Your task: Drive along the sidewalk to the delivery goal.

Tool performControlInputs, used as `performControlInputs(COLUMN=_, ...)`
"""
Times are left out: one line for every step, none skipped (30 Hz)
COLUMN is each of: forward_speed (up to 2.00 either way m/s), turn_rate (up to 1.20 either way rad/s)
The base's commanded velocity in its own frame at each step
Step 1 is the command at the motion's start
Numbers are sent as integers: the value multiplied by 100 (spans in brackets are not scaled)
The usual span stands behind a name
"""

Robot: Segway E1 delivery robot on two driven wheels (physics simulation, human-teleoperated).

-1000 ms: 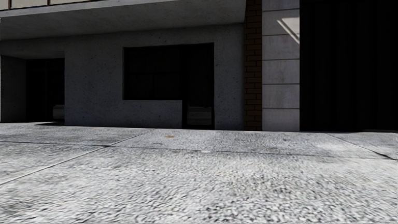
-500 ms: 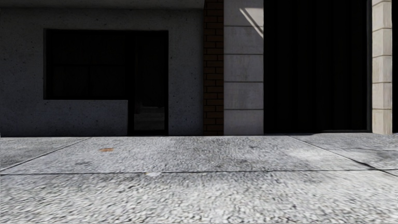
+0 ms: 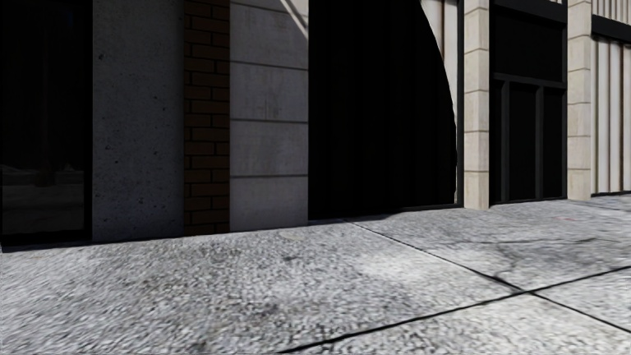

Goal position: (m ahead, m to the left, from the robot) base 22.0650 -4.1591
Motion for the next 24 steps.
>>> performControlInputs(forward_speed=200, turn_rate=-84)
performControlInputs(forward_speed=200, turn_rate=-84)
performControlInputs(forward_speed=200, turn_rate=-84)
performControlInputs(forward_speed=200, turn_rate=-84)
performControlInputs(forward_speed=200, turn_rate=-84)
performControlInputs(forward_speed=200, turn_rate=-85)
performControlInputs(forward_speed=200, turn_rate=-85)
performControlInputs(forward_speed=200, turn_rate=-86)
performControlInputs(forward_speed=200, turn_rate=-86)
performControlInputs(forward_speed=200, turn_rate=-87)
performControlInputs(forward_speed=200, turn_rate=-87)
performControlInputs(forward_speed=200, turn_rate=-87)
performControlInputs(forward_speed=200, turn_rate=-87)
performControlInputs(forward_speed=200, turn_rate=-87)
performControlInputs(forward_speed=200, turn_rate=-87)
performControlInputs(forward_speed=200, turn_rate=-87)
performControlInputs(forward_speed=200, turn_rate=-87)
performControlInputs(forward_speed=200, turn_rate=-87)
performControlInputs(forward_speed=200, turn_rate=-87)
performControlInputs(forward_speed=200, turn_rate=-87)
performControlInputs(forward_speed=200, turn_rate=-87)
performControlInputs(forward_speed=200, turn_rate=-87)
performControlInputs(forward_speed=200, turn_rate=-87)
performControlInputs(forward_speed=200, turn_rate=-87)
